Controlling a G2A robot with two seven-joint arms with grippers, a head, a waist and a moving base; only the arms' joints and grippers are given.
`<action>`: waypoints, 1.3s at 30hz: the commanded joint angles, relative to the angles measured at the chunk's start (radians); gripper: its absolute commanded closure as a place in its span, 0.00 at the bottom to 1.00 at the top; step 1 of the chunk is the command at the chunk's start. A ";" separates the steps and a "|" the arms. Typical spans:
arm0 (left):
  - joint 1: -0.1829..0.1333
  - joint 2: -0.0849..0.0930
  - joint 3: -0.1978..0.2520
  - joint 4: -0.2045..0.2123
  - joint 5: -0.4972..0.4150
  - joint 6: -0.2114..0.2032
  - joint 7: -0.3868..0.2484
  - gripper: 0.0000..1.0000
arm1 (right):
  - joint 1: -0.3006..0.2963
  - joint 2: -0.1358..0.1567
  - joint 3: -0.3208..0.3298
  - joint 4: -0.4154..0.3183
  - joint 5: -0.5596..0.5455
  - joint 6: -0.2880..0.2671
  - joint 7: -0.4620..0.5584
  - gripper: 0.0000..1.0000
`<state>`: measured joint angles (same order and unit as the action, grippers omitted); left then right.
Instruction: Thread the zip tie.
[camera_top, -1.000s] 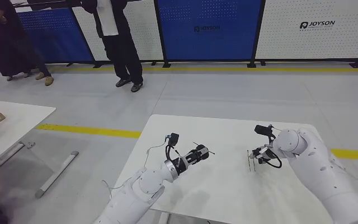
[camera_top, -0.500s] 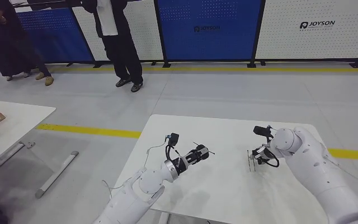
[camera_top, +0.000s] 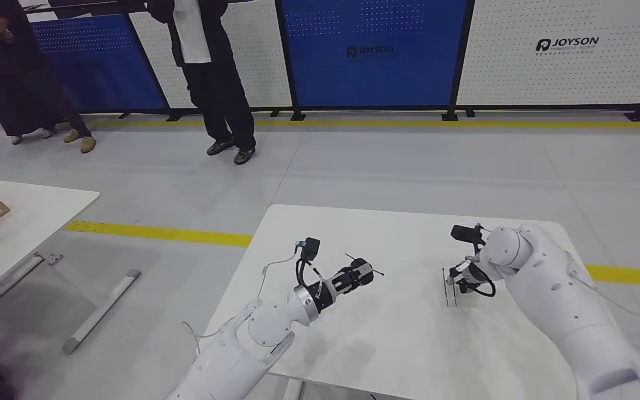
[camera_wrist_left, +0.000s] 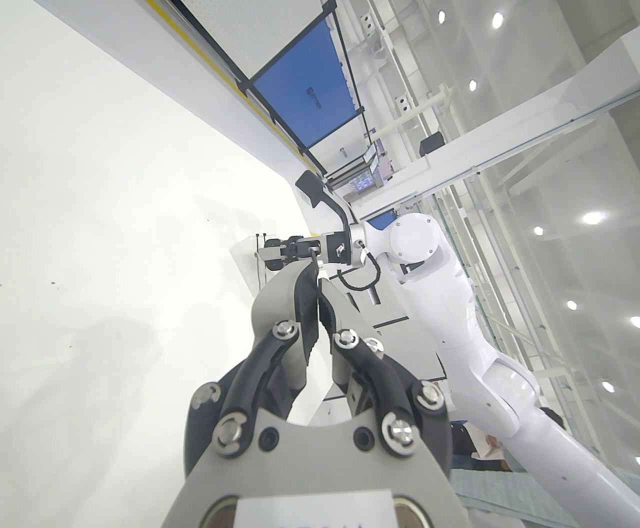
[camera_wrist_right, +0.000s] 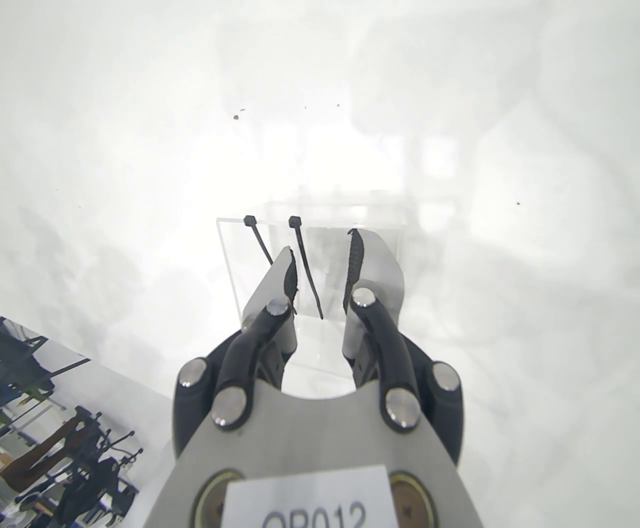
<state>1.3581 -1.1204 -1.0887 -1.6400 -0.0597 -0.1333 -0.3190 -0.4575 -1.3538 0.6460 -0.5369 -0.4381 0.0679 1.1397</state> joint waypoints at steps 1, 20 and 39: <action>0.000 0.000 0.000 0.000 0.000 0.000 0.000 1.00 | 0.004 -0.006 -0.002 0.011 0.000 -0.007 -0.003 0.80; 0.000 0.000 0.000 0.000 0.000 0.000 0.000 1.00 | -0.006 0.007 0.050 0.036 0.015 -0.137 -0.031 1.00; 0.000 0.000 0.000 0.000 0.000 0.000 0.000 1.00 | -0.049 0.050 0.112 -0.049 0.022 -0.159 -0.065 1.00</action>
<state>1.3581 -1.1204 -1.0887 -1.6400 -0.0597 -0.1333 -0.3190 -0.5063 -1.3040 0.7585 -0.5862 -0.4164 -0.0913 1.0744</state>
